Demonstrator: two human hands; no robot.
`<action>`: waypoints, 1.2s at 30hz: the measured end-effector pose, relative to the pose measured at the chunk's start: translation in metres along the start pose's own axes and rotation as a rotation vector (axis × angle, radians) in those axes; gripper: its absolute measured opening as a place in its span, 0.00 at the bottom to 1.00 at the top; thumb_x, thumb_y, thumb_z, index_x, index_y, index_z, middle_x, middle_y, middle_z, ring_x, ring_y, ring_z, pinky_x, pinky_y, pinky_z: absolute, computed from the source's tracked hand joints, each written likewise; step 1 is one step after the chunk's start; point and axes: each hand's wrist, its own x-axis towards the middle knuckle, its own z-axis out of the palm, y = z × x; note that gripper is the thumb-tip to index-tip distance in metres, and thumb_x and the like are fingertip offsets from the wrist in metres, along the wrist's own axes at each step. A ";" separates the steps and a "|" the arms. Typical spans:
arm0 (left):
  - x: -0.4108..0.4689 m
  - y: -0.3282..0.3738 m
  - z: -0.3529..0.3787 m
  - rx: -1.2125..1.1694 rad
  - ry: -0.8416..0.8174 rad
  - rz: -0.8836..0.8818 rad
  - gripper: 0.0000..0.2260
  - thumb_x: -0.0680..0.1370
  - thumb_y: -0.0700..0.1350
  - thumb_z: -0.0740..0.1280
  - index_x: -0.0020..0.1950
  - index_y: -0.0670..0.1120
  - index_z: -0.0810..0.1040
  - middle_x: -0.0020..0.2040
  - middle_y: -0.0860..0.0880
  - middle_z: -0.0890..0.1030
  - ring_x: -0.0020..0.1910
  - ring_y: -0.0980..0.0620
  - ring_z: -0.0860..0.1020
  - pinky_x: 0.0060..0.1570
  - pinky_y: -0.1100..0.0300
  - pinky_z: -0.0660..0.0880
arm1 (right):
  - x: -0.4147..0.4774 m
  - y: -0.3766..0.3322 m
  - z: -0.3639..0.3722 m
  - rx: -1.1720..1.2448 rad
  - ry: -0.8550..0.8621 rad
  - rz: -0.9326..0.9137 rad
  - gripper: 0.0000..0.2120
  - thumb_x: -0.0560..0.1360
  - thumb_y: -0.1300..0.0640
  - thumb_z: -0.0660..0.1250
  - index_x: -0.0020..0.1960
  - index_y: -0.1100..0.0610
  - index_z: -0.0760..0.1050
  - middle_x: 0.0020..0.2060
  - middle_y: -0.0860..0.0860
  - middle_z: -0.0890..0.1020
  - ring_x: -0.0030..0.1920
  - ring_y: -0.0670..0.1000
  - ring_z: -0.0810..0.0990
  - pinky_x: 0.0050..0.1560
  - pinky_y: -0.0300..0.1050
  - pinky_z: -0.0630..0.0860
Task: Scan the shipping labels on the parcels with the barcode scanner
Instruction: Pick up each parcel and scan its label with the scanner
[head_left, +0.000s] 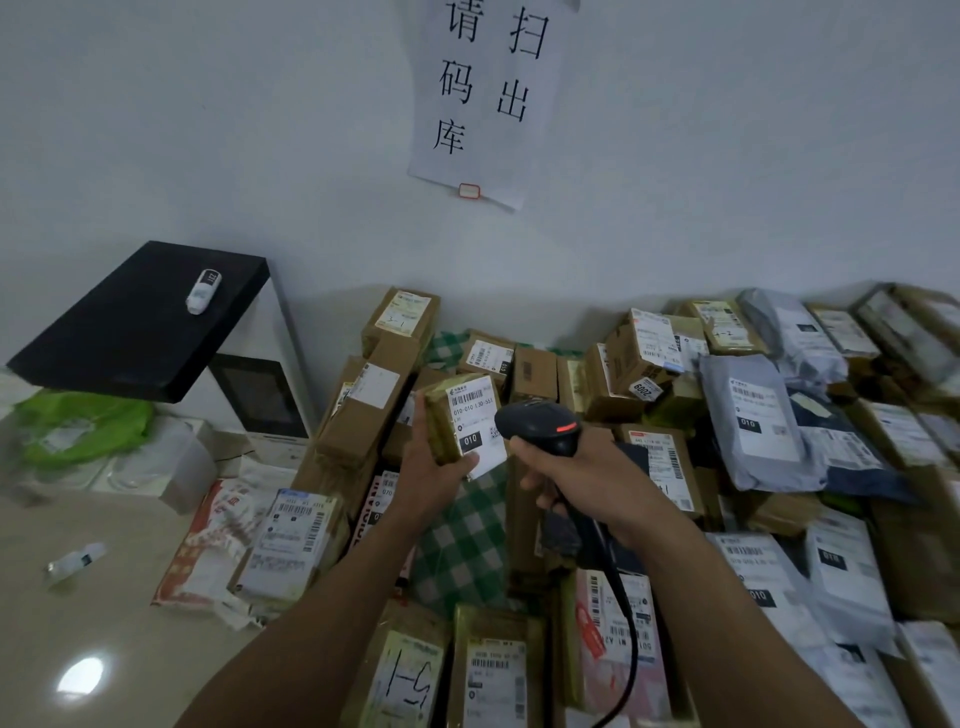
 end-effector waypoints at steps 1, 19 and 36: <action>0.000 0.000 0.001 0.005 0.002 0.000 0.52 0.75 0.37 0.75 0.83 0.64 0.42 0.76 0.53 0.72 0.72 0.54 0.74 0.68 0.42 0.75 | 0.000 0.000 0.000 0.000 -0.003 0.003 0.07 0.80 0.45 0.71 0.57 0.43 0.79 0.41 0.50 0.88 0.36 0.45 0.84 0.40 0.40 0.80; 0.004 -0.008 -0.007 0.001 -0.023 -0.036 0.54 0.72 0.41 0.75 0.78 0.74 0.40 0.76 0.54 0.72 0.71 0.52 0.76 0.62 0.44 0.80 | 0.005 0.003 0.000 -0.034 -0.051 0.032 0.10 0.80 0.42 0.70 0.60 0.40 0.78 0.43 0.50 0.88 0.37 0.44 0.85 0.42 0.40 0.80; -0.053 -0.052 -0.036 0.659 -0.018 -0.329 0.33 0.85 0.52 0.55 0.83 0.58 0.36 0.75 0.39 0.68 0.62 0.38 0.75 0.64 0.37 0.73 | 0.022 0.025 0.026 -0.027 -0.143 0.059 0.04 0.80 0.43 0.70 0.54 0.37 0.78 0.43 0.47 0.88 0.38 0.46 0.85 0.43 0.45 0.80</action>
